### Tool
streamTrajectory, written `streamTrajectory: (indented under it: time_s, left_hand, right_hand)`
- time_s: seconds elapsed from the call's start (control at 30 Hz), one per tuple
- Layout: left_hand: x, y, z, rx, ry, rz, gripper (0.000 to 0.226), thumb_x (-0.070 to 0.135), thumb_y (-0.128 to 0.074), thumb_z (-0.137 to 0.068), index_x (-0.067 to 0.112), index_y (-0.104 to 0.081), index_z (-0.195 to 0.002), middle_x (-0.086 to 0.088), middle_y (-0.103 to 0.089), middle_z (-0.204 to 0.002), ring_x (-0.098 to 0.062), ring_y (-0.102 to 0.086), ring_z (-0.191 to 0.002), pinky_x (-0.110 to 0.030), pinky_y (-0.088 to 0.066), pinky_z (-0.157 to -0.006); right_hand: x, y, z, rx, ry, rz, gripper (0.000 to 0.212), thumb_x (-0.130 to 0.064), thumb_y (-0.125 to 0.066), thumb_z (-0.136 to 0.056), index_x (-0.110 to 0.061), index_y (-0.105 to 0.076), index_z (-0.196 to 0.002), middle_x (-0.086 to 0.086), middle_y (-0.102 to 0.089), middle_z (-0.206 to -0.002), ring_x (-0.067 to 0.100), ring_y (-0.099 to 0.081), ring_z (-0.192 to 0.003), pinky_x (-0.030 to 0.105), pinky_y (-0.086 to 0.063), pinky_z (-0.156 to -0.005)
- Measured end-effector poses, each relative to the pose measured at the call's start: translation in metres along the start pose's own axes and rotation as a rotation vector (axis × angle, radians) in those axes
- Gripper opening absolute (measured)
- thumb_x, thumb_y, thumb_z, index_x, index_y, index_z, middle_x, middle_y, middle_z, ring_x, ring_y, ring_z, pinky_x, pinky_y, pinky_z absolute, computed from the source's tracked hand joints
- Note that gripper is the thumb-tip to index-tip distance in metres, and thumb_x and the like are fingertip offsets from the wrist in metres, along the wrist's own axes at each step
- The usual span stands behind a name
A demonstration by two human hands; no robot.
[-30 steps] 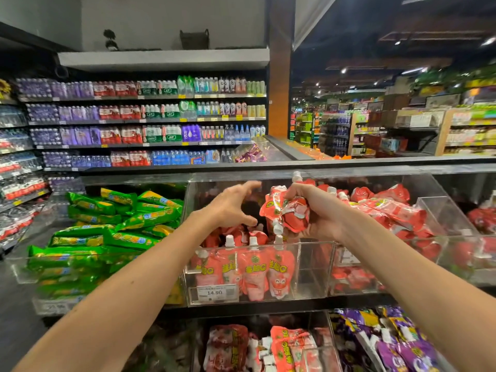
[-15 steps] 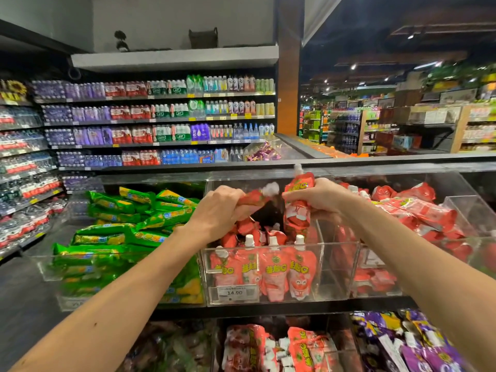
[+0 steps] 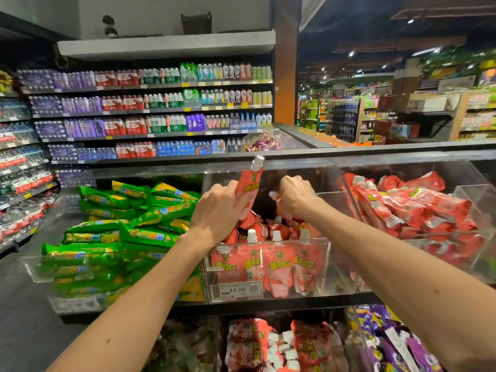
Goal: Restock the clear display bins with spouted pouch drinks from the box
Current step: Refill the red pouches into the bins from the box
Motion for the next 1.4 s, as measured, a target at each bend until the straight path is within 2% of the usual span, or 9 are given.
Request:
streamTrajectory:
  time_s: [0.4, 0.53, 0.7, 0.83, 0.97, 1.07, 1.2, 1.3, 1.4]
  left_hand:
    - [0.007, 0.002, 0.001, -0.061, -0.029, -0.019, 0.042, 0.059, -0.038, -0.1, 0.02, -0.051, -0.091, 0.001, -0.05, -0.08, -0.02, -0.05, -0.075, -0.037, -0.048, -0.072]
    - [0.002, 0.0, -0.004, -0.084, 0.018, 0.075, 0.046, 0.064, -0.041, -0.095, 0.023, -0.055, -0.081, 0.004, -0.055, -0.077, -0.021, -0.056, -0.073, -0.034, -0.04, -0.064]
    - [0.009, 0.008, -0.018, -0.07, 0.179, 0.635, 0.036, 0.055, -0.065, -0.089, 0.022, -0.069, -0.103, 0.004, -0.075, -0.093, -0.013, -0.071, -0.083, -0.037, -0.058, -0.077]
    - [0.023, 0.001, -0.018, -0.257, 0.473, 0.822, 0.042, 0.046, -0.067, -0.091, 0.021, -0.051, -0.121, -0.002, -0.067, -0.101, -0.012, -0.065, -0.063, -0.027, -0.052, -0.047]
    - [0.037, -0.015, -0.015, -0.341, 0.571, 0.89, 0.042, 0.037, -0.068, -0.092, 0.016, -0.047, -0.122, -0.011, -0.062, -0.11, -0.014, -0.068, -0.063, -0.029, -0.053, -0.049]
    - [0.048, -0.02, -0.012, -0.589, 0.528, 1.061, 0.024, 0.03, -0.065, -0.095, 0.017, -0.062, -0.114, -0.008, -0.069, -0.105, -0.014, -0.07, -0.071, -0.031, -0.058, -0.067]
    - [0.039, -0.031, -0.021, -0.587, 0.237, 0.627, 0.046, 0.044, -0.076, -0.081, 0.035, -0.065, -0.124, 0.004, -0.073, -0.11, -0.015, -0.066, -0.105, -0.035, -0.052, -0.09]
    - [0.034, -0.047, -0.028, -0.513, 0.133, 0.162, 0.043, 0.055, -0.065, -0.086, 0.047, -0.058, -0.128, 0.0, -0.065, -0.117, -0.029, -0.043, -0.127, -0.047, -0.038, -0.106]
    - [0.037, -0.056, -0.027, -0.496, 0.11, -0.136, 0.039, 0.057, -0.056, -0.093, 0.043, -0.059, -0.129, -0.004, -0.053, -0.13, -0.029, -0.033, -0.128, -0.049, -0.029, -0.103]
  right_hand:
    - [0.01, -0.029, -0.013, -0.248, 0.081, 0.513, 0.035, -0.025, -0.058, -0.096, -0.015, -0.059, -0.13, 0.008, -0.058, -0.131, 0.03, -0.043, -0.13, 0.044, -0.048, -0.088]
    - [-0.005, -0.01, -0.004, -0.233, 0.285, 0.133, 0.026, -0.02, -0.067, -0.089, -0.001, -0.067, -0.107, 0.017, -0.066, -0.1, 0.033, -0.062, -0.097, 0.039, -0.054, -0.082]
    - [-0.011, 0.01, 0.039, -0.676, 0.219, -0.72, 0.022, 0.0, -0.064, -0.09, 0.002, -0.063, -0.112, 0.011, -0.072, -0.093, 0.025, -0.063, -0.087, 0.034, -0.054, -0.078]
    - [0.008, 0.027, 0.051, -0.816, 0.02, -1.176, 0.017, -0.012, -0.06, -0.095, -0.002, -0.059, -0.109, 0.022, -0.068, -0.098, 0.029, -0.066, -0.083, 0.037, -0.058, -0.088]
    - [0.022, 0.026, 0.049, -0.622, -0.163, -1.11, 0.027, -0.018, -0.068, -0.092, 0.004, -0.061, -0.107, 0.02, -0.059, -0.089, 0.018, -0.065, -0.055, 0.023, -0.056, -0.047]
    - [0.028, 0.02, 0.039, -0.504, -0.222, -1.008, 0.021, -0.007, -0.066, -0.092, 0.008, -0.057, -0.105, 0.024, -0.059, -0.094, 0.021, -0.063, -0.054, 0.024, -0.054, -0.043]
    - [0.023, 0.012, 0.024, -0.397, -0.278, -0.893, 0.008, -0.002, -0.057, -0.093, 0.002, -0.058, -0.085, 0.016, -0.061, -0.078, 0.018, -0.059, -0.05, 0.026, -0.056, -0.053]
    - [0.014, 0.001, 0.019, -0.327, -0.269, -0.652, 0.021, -0.002, -0.051, -0.095, -0.001, -0.058, -0.075, 0.007, -0.058, -0.051, 0.012, -0.053, -0.036, 0.015, -0.04, -0.037]
    - [0.011, -0.014, 0.016, -0.292, -0.216, -0.549, 0.019, -0.006, -0.049, -0.098, -0.004, -0.057, -0.081, 0.006, -0.055, -0.072, 0.016, -0.054, -0.057, 0.02, -0.04, -0.038]
Point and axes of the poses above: each hand's wrist, its own z-axis away from the middle knuckle, its own y-axis out of the back of the hand, x = y × z, the point moved 4 cm from there along -z, towards the middle knuckle
